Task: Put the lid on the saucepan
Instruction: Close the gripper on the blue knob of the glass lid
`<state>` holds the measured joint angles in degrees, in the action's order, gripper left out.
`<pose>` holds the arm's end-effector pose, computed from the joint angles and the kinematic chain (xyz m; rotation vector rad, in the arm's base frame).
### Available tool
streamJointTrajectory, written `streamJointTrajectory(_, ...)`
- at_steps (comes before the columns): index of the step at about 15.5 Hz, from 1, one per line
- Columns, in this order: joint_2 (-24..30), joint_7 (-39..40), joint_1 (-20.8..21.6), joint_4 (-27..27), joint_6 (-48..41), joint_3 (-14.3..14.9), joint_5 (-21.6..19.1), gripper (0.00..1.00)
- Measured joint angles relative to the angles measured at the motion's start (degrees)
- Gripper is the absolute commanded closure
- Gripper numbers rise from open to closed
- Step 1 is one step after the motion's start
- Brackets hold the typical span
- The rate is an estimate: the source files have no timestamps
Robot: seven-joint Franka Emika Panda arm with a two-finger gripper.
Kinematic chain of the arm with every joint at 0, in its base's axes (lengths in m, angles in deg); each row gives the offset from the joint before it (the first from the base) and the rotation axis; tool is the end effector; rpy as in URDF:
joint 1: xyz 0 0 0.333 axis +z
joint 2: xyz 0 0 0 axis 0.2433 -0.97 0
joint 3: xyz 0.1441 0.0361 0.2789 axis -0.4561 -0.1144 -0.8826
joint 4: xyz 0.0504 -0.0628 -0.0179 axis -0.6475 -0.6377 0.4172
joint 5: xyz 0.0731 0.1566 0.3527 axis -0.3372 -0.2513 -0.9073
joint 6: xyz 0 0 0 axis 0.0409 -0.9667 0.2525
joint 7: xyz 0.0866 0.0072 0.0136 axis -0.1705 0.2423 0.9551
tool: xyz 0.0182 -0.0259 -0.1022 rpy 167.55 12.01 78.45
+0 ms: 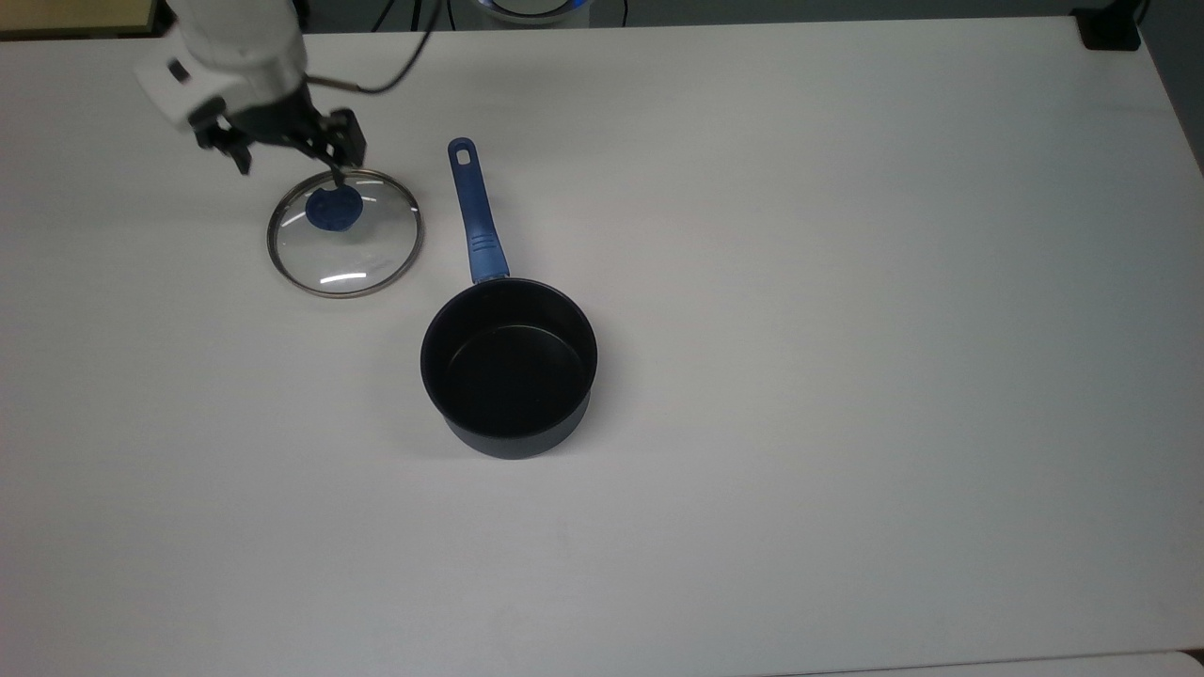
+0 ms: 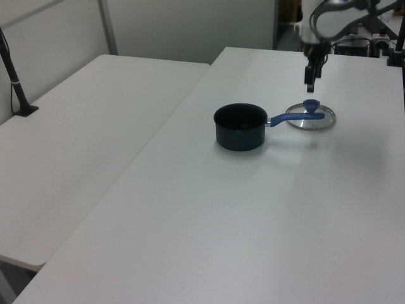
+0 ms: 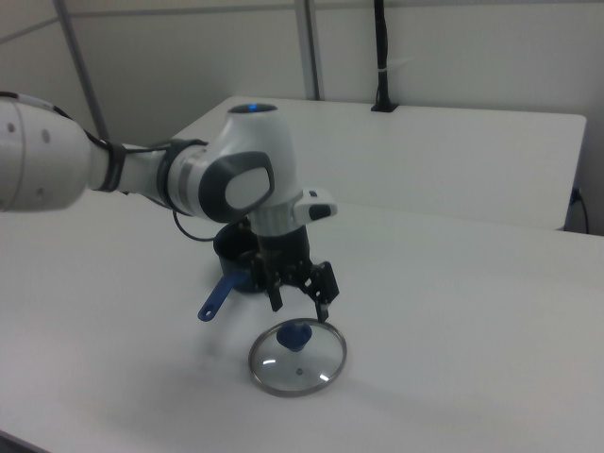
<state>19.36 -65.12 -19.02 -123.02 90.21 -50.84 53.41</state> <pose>0.5603 -0.1706 0.3977 3.0067 -0.0450 -0.0851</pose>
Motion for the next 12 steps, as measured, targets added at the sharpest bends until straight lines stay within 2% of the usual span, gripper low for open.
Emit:
streamJointTrajectory(3,-3.8,-0.5,0.6,0.0,1.7,-0.6,0.0,0.00)
streamJointTrajectory(6,-5.4,-0.5,0.8,0.0,2.5,-1.1,0.0,0.00)
streamJointTrajectory(7,-5.7,-0.5,0.8,0.0,2.7,-1.2,0.0,0.08)
streamJointTrajectory(8,-5.9,-0.5,0.8,0.0,2.7,-1.3,0.0,0.24)
streamJointTrajectory(9,-6.1,-0.5,0.8,0.0,2.7,-1.3,0.0,0.34)
streamJointTrajectory(11,-6.3,-0.5,0.8,-0.1,2.7,-1.3,0.0,0.49)
streamJointTrajectory(12,-6.3,-0.5,0.8,-0.1,2.7,-1.3,0.0,0.51)
